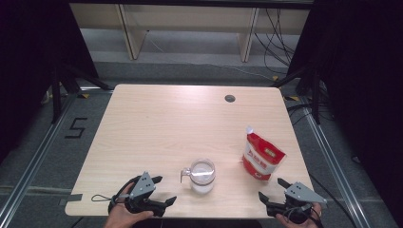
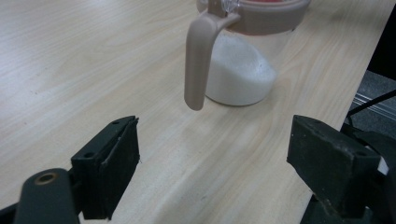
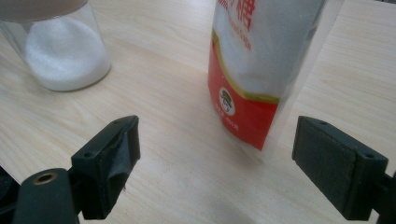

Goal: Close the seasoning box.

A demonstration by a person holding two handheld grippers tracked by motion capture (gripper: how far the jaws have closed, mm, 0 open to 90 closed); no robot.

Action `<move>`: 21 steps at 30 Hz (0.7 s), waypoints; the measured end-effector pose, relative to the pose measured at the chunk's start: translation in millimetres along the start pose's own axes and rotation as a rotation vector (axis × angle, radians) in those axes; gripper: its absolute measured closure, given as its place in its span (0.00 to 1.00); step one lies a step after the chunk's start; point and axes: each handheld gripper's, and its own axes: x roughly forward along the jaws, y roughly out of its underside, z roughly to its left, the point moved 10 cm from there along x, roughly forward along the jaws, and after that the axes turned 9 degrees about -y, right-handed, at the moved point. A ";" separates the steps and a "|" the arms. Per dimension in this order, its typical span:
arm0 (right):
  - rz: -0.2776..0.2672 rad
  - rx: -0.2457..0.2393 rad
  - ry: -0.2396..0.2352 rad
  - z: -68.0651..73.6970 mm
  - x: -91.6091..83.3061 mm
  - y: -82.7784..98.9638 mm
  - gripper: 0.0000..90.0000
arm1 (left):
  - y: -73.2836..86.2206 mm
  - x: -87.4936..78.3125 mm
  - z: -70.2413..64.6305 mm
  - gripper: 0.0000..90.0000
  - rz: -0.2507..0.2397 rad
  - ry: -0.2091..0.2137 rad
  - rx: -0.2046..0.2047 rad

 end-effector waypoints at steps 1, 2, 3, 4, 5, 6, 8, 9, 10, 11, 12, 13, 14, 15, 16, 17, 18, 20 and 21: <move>0.002 0.006 0.004 0.2 -0.1 0.4 0.18 | 0.3 0.6 -1.0 0.18 -0.001 0.004 -0.003; 0.008 -0.004 0.002 -0.3 0.1 1.1 0.18 | 0.4 1.2 -2.1 0.18 -0.005 0.007 -0.013; 0.006 0.002 -0.004 0.6 0.6 1.0 0.18 | 0.3 1.6 -2.9 0.18 -0.009 0.010 -0.009; 0.013 -0.005 0.006 -0.8 0.2 1.7 0.18 | 1.0 1.3 -2.0 0.18 0.000 0.005 0.003; 0.012 -0.005 0.006 -0.6 0.5 1.8 0.18 | 2.6 0.8 0.2 0.18 0.018 -0.003 0.030; 0.016 -0.016 -0.002 -0.1 1.1 1.9 0.18 | 1.3 1.2 -2.4 0.18 0.006 0.005 0.007; 0.021 0.004 -0.002 1.8 1.6 3.2 0.18 | 2.1 1.0 -3.0 0.18 0.012 0.007 0.005; 0.027 0.006 0.012 1.5 0.9 4.0 0.18 | 3.0 1.1 -1.8 0.18 0.018 0.002 0.014; 0.026 0.004 0.010 1.8 1.1 3.8 0.18 | 2.8 1.2 -1.7 0.18 0.017 0.001 0.011; 0.026 -0.002 0.011 1.5 1.1 3.6 0.18 | 2.5 1.0 -1.6 0.18 0.016 0.002 0.012; 0.026 0.002 0.012 1.6 1.0 3.7 0.18 | 1.4 1.4 -2.5 0.18 0.005 0.013 0.004; 0.025 0.004 0.014 1.4 0.8 3.8 0.18 | 1.0 1.5 -2.2 0.18 0.001 0.008 0.004; 0.030 -0.001 0.016 0.8 0.6 4.2 0.18 | 0.9 1.3 -2.0 0.18 0.001 0.005 0.001; 0.030 -0.003 0.015 0.9 0.8 4.3 0.18 | 0.9 1.4 -2.1 0.18 0.000 0.007 0.000; 0.029 -0.003 0.017 0.7 0.9 4.2 0.18 | 1.0 1.6 -2.1 0.18 0.001 0.010 0.004; 0.029 -0.002 0.017 0.7 0.9 4.1 0.18 | 1.9 1.2 -2.2 0.18 0.011 0.016 0.010; 0.027 -0.002 0.018 0.6 0.8 4.0 0.18 | 1.7 1.6 -2.3 0.18 0.008 0.010 0.009; 0.022 0.003 0.018 0.8 1.0 3.6 0.18 | 1.9 1.5 -1.6 0.18 0.011 0.006 0.017; 0.022 0.002 0.018 0.7 1.0 3.6 0.18 | 1.6 1.5 -1.6 0.18 0.008 0.009 0.017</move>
